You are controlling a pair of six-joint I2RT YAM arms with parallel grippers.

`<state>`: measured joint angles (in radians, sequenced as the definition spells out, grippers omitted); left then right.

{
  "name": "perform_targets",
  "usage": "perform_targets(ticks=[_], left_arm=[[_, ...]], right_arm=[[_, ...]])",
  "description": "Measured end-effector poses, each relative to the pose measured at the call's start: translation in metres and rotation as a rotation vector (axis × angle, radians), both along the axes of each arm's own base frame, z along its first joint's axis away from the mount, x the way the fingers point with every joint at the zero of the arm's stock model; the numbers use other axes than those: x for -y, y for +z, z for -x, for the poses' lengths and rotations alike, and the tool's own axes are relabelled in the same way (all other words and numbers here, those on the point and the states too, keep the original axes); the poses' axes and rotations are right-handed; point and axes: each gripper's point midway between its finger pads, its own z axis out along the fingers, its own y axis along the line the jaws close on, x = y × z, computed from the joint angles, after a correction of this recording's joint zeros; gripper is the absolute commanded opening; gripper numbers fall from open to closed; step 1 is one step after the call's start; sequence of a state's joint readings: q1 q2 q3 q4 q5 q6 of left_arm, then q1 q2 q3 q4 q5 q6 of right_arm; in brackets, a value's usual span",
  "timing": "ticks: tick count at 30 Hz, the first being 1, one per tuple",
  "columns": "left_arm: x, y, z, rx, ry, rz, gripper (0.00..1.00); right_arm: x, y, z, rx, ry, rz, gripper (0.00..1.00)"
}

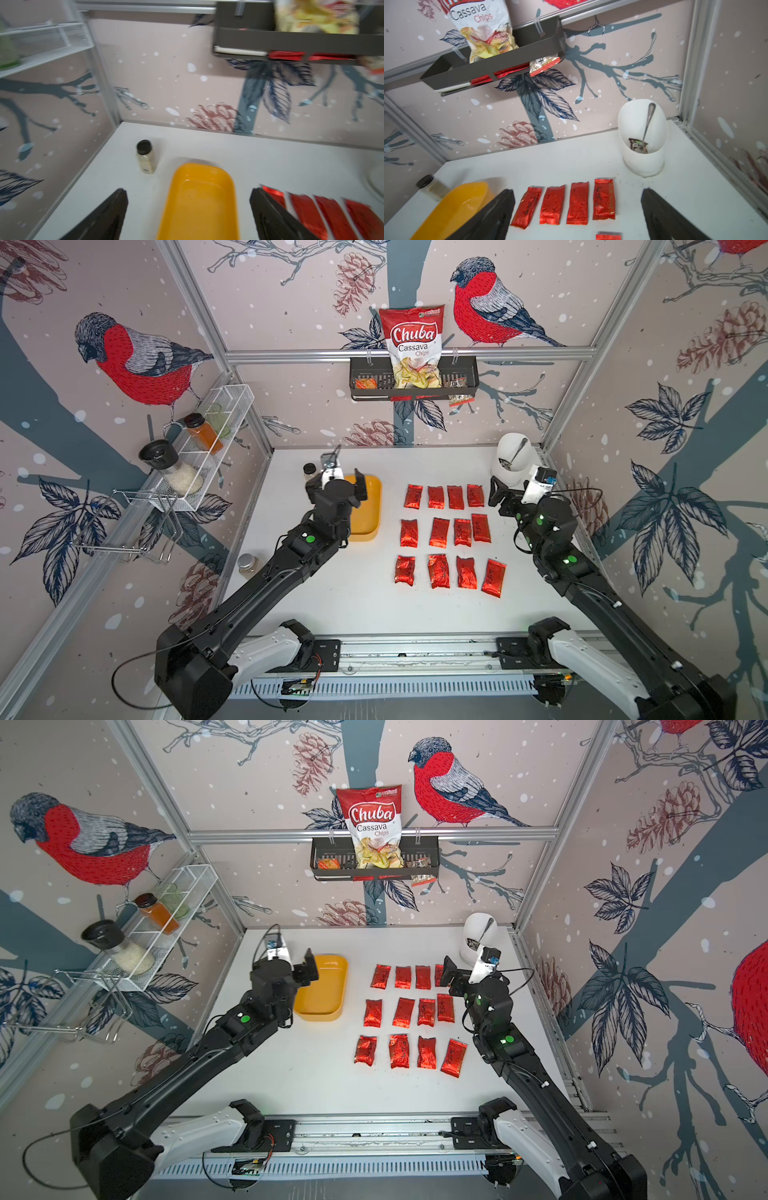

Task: Take the tea bags out of the storage box
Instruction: Reset both arms

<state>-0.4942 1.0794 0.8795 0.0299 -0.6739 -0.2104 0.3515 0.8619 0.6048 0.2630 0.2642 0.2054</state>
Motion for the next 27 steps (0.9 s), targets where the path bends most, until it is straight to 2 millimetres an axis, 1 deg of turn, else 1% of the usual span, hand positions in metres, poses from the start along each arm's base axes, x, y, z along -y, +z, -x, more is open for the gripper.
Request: perform_targets(ticks=[1,2,3,5,6,8,11,14,16,17,18,21,22,24,26,27], left_arm=[[-0.022,-0.016,-0.003,-0.007,0.048,0.004,0.96],[-0.039,-0.037,-0.003,-0.027,0.079,0.001,0.96],[-0.052,-0.057,0.000,-0.052,0.106,-0.011,0.96],[-0.069,-0.103,0.012,-0.114,0.128,-0.057,0.96],[-0.074,-0.119,0.017,-0.136,0.132,-0.079,0.96],[-0.089,-0.140,0.026,-0.144,0.163,-0.089,0.96],[-0.111,-0.164,0.032,-0.149,0.228,-0.081,0.96],[-0.112,-0.190,0.032,-0.181,0.206,-0.090,0.96],[-0.109,-0.201,0.030,-0.197,0.178,-0.104,0.96],[-0.108,-0.202,0.027,-0.183,0.167,-0.102,0.96],[-0.106,-0.199,0.025,-0.153,0.157,-0.091,0.96],[-0.100,-0.194,0.013,-0.102,0.112,-0.092,0.96],[-0.098,-0.191,0.008,-0.079,0.097,-0.100,0.95],[-0.097,-0.189,0.004,-0.045,0.078,-0.105,0.96],[-0.102,-0.196,0.006,-0.034,0.091,-0.104,0.96],[-0.103,-0.201,0.007,-0.035,0.096,-0.105,0.96]], right_arm=[[0.012,-0.007,-0.003,0.009,-0.041,0.017,1.00],[0.026,-0.017,-0.006,0.009,-0.086,0.029,1.00],[0.040,-0.028,-0.007,0.001,-0.130,0.041,1.00],[0.071,-0.056,-0.005,-0.023,-0.236,0.061,1.00],[0.080,-0.068,-0.001,-0.033,-0.270,0.067,1.00],[0.091,-0.101,0.006,-0.066,-0.307,0.094,1.00],[0.103,-0.140,0.012,-0.138,-0.359,0.132,1.00],[0.109,-0.160,0.014,-0.160,-0.390,0.144,1.00],[0.110,-0.171,0.018,-0.161,-0.395,0.155,1.00],[0.110,-0.175,0.018,-0.162,-0.394,0.166,1.00],[0.111,-0.175,0.017,-0.152,-0.394,0.162,1.00],[0.116,-0.163,0.010,-0.080,-0.407,0.137,1.00],[0.117,-0.164,0.007,-0.068,-0.406,0.131,1.00],[0.120,-0.175,0.007,-0.078,-0.407,0.129,1.00],[0.121,-0.186,0.007,-0.088,-0.407,0.132,1.00],[0.119,-0.187,0.006,-0.086,-0.401,0.133,1.00]])
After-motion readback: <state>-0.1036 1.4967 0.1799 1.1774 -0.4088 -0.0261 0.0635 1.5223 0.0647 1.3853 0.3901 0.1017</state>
